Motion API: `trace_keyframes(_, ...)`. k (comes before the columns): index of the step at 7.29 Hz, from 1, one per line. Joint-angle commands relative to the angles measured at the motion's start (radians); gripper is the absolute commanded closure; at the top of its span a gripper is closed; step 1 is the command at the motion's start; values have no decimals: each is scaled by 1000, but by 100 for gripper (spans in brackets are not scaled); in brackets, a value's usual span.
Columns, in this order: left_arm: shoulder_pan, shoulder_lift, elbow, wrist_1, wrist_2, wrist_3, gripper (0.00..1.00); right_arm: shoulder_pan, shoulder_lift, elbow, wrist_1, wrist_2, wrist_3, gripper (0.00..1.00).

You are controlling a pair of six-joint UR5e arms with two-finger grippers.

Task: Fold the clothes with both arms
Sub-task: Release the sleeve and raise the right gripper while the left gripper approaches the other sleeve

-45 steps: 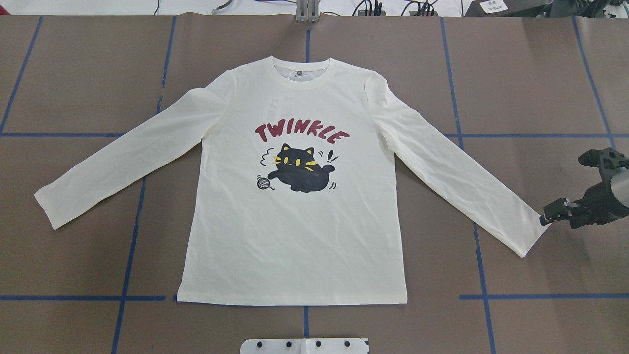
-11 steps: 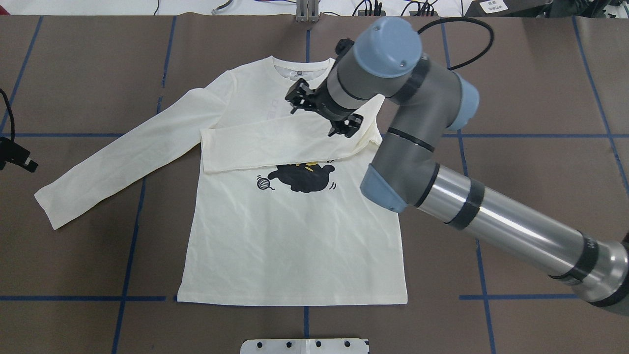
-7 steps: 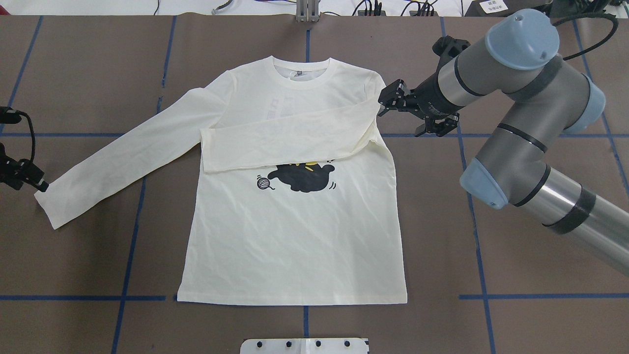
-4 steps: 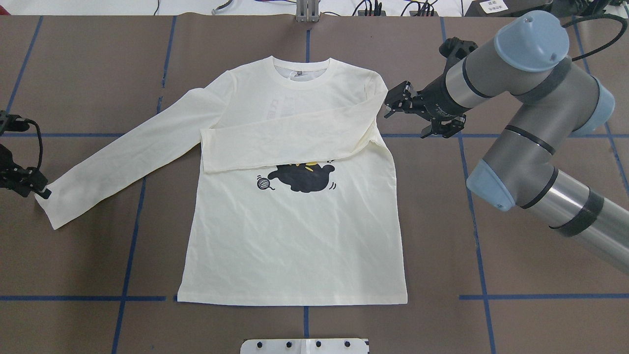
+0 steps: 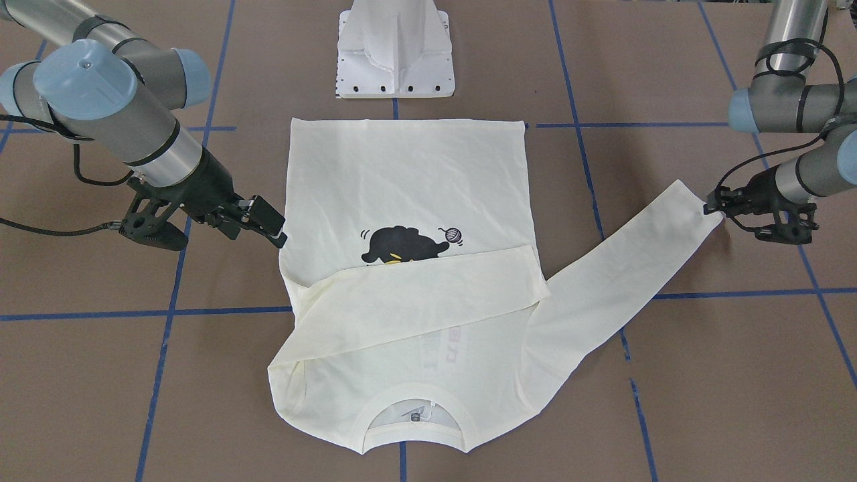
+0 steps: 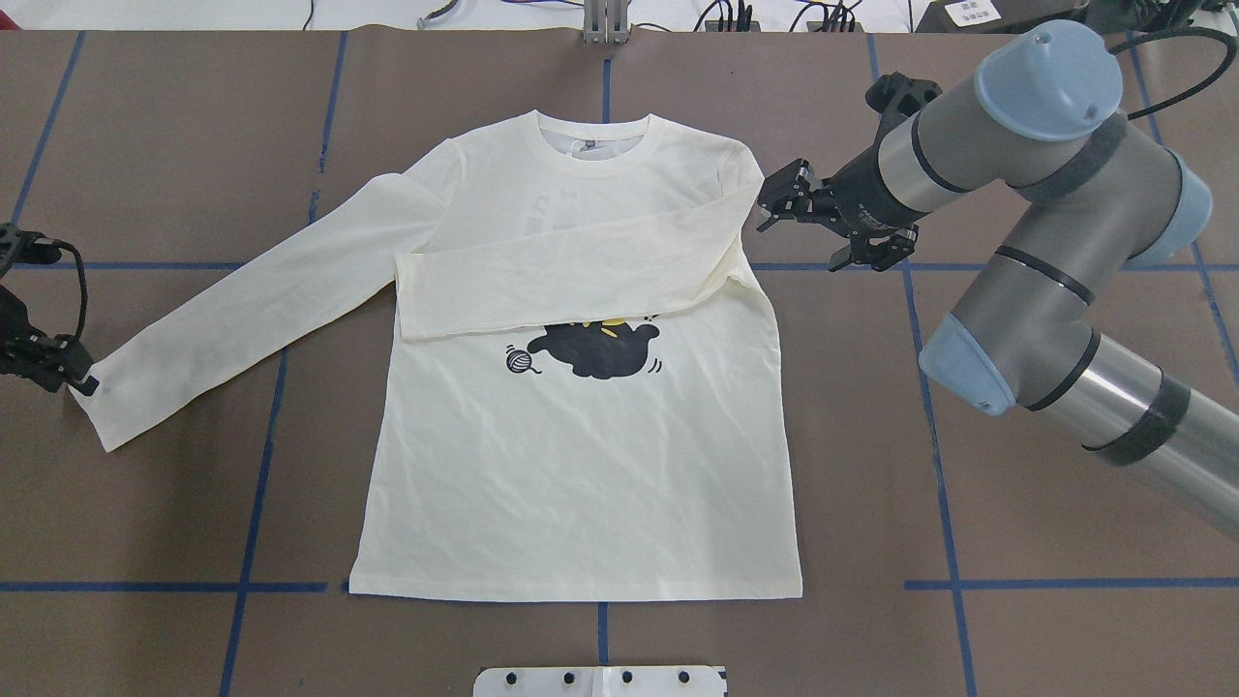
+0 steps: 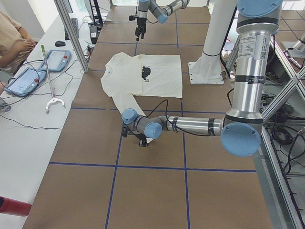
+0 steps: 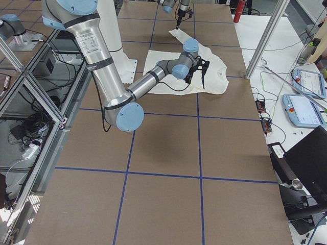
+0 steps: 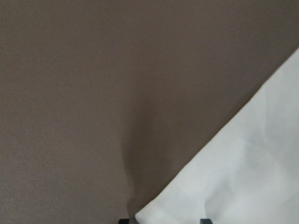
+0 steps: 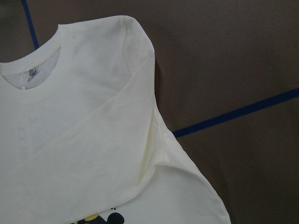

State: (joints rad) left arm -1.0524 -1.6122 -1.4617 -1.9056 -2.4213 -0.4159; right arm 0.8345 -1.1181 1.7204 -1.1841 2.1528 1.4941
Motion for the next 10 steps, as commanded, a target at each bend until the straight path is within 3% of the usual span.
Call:
trace_keyframes(1,0,0,7,0,23,0,54,2,-2,10,-5,-1,0,1)
trace_keyframes(2,0,-3,6,0,28,0,59,3,-2,11,-5,-1,0,1)
trace_keyframes(3,0,-9,7,2,28,-3,100,3,-2,18,-6,-1,0,1)
trace_keyframes(6,-1,-21,-23,3,4,-4,100,14,-20,41,-6,2,0,1)
trace_keyframes(8,-3,-67,-155,95,-146,-9,100,28,-60,89,-8,2,0,0)
trace_keyframes(9,-5,-104,-222,167,-177,-35,100,41,-89,109,-8,15,-2,1)
trace_keyframes(10,-3,-173,-279,171,-236,-208,100,82,-104,110,-8,62,-14,1)
